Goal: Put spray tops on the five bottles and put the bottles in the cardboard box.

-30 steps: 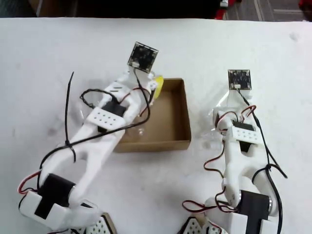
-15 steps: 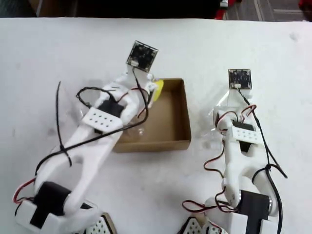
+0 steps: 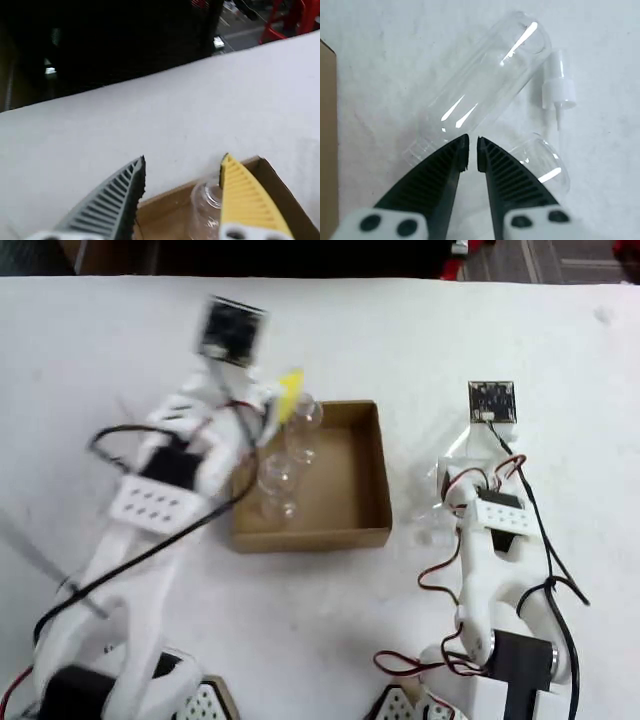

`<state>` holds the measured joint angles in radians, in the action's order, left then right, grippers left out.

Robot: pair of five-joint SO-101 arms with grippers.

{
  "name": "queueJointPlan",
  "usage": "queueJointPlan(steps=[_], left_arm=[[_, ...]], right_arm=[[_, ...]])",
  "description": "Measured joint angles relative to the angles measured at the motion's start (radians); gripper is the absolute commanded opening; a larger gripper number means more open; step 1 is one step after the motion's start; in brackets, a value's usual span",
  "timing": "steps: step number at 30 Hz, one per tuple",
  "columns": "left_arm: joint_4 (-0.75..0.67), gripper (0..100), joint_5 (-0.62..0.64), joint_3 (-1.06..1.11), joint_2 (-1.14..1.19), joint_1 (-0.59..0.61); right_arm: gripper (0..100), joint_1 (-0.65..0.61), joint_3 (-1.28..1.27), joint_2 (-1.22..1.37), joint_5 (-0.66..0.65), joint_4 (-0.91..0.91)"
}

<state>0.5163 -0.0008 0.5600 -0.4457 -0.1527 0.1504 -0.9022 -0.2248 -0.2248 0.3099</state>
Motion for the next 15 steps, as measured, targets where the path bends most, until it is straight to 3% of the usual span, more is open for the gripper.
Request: queueJointPlan(steps=[2,6,15], left_arm=[[0.055,23,-0.008,0.0,-0.074,0.057],[0.187,23,-0.157,-0.002,-0.199,0.178],[0.503,23,-0.454,0.021,-0.226,0.466]], right_arm=[[1.8,0.0,0.0,0.0,0.0,0.0],[1.8,0.0,0.0,0.0,0.0,0.0],[1.8,0.0,0.0,0.0,0.0,0.0]])
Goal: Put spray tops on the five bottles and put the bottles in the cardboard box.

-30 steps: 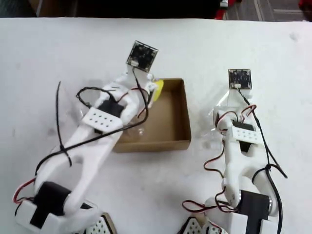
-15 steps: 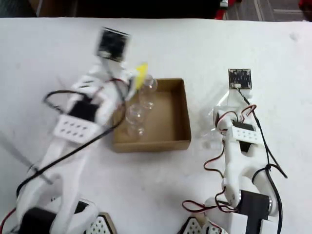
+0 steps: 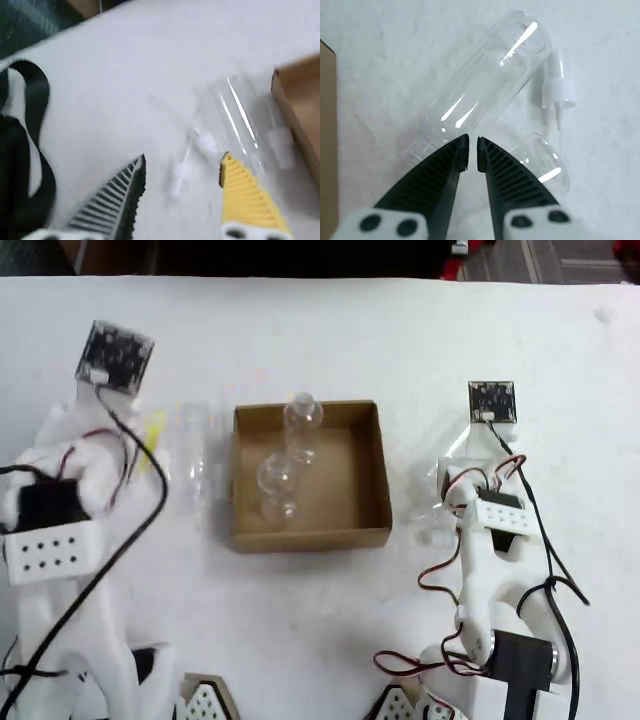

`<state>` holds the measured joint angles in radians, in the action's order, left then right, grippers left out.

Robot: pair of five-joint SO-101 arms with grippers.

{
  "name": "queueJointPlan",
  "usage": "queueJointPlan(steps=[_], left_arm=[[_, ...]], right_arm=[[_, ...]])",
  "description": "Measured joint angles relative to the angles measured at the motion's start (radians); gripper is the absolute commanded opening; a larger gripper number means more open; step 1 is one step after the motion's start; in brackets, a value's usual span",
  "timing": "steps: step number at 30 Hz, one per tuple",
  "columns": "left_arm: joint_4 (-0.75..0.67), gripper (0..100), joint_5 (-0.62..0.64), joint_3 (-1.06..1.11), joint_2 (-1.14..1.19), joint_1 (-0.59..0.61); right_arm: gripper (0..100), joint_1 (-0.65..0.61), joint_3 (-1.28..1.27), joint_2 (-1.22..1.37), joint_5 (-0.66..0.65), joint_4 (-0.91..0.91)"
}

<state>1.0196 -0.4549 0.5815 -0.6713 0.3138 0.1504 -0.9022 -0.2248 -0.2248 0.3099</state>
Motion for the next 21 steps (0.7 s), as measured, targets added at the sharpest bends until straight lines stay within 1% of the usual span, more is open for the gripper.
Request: queueJointPlan(steps=[3,4,6,8,13,17,19,21], left_arm=[[0.124,23,-0.009,0.083,-0.006,0.014],[0.146,23,0.0,0.12,-0.008,0.014],[0.149,23,0.061,0.184,-0.009,0.005],[0.115,23,0.14,0.241,-0.011,-0.012],[-0.038,23,0.327,0.37,-0.011,-0.104],[-0.23,23,0.503,0.499,-0.011,-0.14],[-0.359,23,0.534,0.577,-0.011,-0.143],[-0.491,23,0.537,0.66,-0.011,-0.146]], right_arm=[[1.8,0.0,0.0,0.0,0.0,0.0],[1.8,0.0,0.0,0.0,0.0,0.0],[1.8,0.0,0.0,0.0,0.0,0.0],[1.8,0.0,0.0,0.0,0.0,0.0],[1.8,0.0,-0.005,0.0,0.0,0.0],[1.8,0.0,-0.005,0.0,0.0,0.0],[1.8,0.0,-0.005,0.0,0.0,0.0],[1.8,0.0,-0.005,0.0,0.0,0.0]])
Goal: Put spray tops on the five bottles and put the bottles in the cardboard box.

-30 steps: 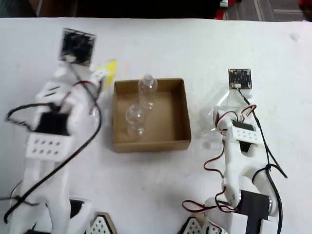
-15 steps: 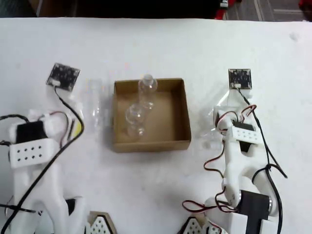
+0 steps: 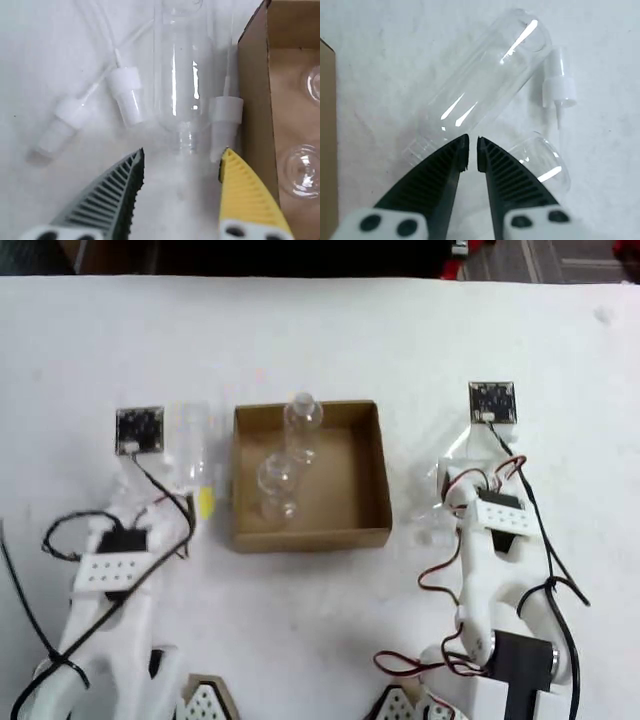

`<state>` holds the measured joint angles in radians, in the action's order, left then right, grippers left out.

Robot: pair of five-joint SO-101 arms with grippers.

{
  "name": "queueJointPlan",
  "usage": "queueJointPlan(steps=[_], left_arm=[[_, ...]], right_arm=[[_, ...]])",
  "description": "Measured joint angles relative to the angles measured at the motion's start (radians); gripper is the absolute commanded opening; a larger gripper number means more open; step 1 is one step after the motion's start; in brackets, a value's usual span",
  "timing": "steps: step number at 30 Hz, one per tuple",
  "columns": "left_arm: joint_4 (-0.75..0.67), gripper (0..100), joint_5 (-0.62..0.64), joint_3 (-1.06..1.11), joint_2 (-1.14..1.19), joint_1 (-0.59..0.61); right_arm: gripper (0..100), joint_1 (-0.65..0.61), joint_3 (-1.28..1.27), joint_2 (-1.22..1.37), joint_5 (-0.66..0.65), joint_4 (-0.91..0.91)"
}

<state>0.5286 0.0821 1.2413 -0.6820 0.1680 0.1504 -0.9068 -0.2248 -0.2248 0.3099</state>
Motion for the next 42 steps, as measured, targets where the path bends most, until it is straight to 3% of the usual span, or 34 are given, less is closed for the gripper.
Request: queueJointPlan(steps=[3,9,18,29,42], left_arm=[[-0.135,23,0.0,0.066,0.0,0.0],[-0.173,23,0.003,0.074,-0.002,0.002],[-0.132,22,0.003,0.071,0.005,-0.049],[0.038,20,0.084,-0.164,0.296,-0.023],[-0.011,20,0.089,-0.176,0.311,-0.02]], right_arm=[[1.8,0.0,0.0,0.0,0.0,0.0],[1.8,0.0,0.0,0.0,0.0,0.0],[1.8,0.0,0.0,0.0,0.0,0.0],[1.8,0.0,0.0,0.0,0.0,0.0],[1.8,0.0,0.0,0.0,0.0,0.0]])
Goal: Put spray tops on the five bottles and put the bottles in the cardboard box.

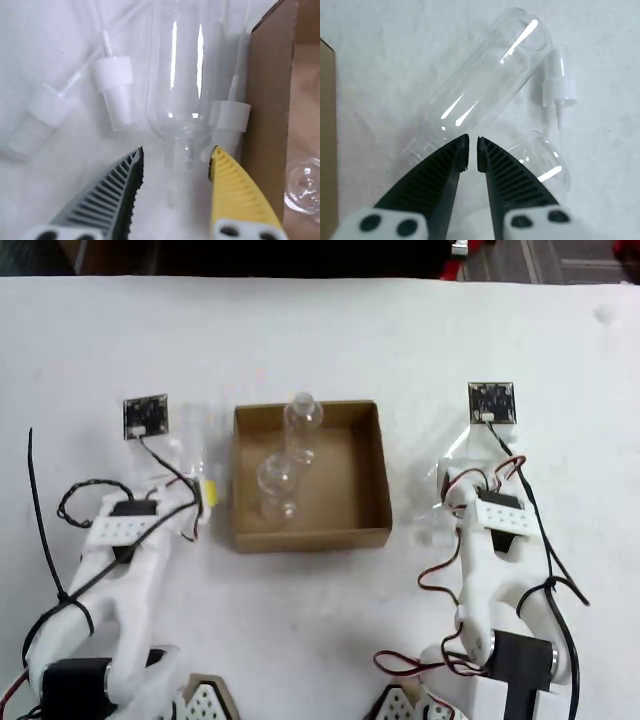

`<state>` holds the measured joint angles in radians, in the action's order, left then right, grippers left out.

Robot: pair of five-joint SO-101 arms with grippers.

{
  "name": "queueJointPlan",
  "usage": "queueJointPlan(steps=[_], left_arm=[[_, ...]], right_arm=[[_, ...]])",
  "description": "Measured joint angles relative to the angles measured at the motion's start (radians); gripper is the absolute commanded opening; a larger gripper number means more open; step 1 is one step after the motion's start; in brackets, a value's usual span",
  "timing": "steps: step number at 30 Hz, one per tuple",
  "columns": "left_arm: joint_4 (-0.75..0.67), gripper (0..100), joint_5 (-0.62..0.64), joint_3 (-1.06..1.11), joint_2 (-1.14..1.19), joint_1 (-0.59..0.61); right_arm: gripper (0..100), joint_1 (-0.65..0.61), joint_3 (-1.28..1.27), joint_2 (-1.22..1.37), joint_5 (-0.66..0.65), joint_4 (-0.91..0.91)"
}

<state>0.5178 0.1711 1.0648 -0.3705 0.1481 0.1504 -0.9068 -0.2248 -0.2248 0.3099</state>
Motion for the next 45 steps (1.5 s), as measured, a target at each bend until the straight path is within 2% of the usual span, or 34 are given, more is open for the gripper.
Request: queueJointPlan(steps=[7,11,19,24,30,45], left_arm=[[0.0,20,0.0,0.0,0.0,0.0],[0.0,15,0.0,0.0,0.032,0.0],[0.052,15,0.003,-0.124,0.15,0.0],[0.058,6,0.005,-0.126,0.15,0.0],[0.058,2,-0.031,-0.126,0.15,-0.006],[0.098,2,-0.06,-0.101,0.098,-0.018]], right_arm=[[1.8,0.0,0.0,0.0,0.0,0.0],[1.8,0.0,0.0,0.0,0.0,0.0],[1.8,0.0,0.0,0.0,0.0,0.0],[1.8,0.0,0.0,0.0,0.0,0.0],[1.8,0.0,0.0,0.0,0.0,0.0],[1.8,0.0,0.0,0.0,0.0,0.0]])
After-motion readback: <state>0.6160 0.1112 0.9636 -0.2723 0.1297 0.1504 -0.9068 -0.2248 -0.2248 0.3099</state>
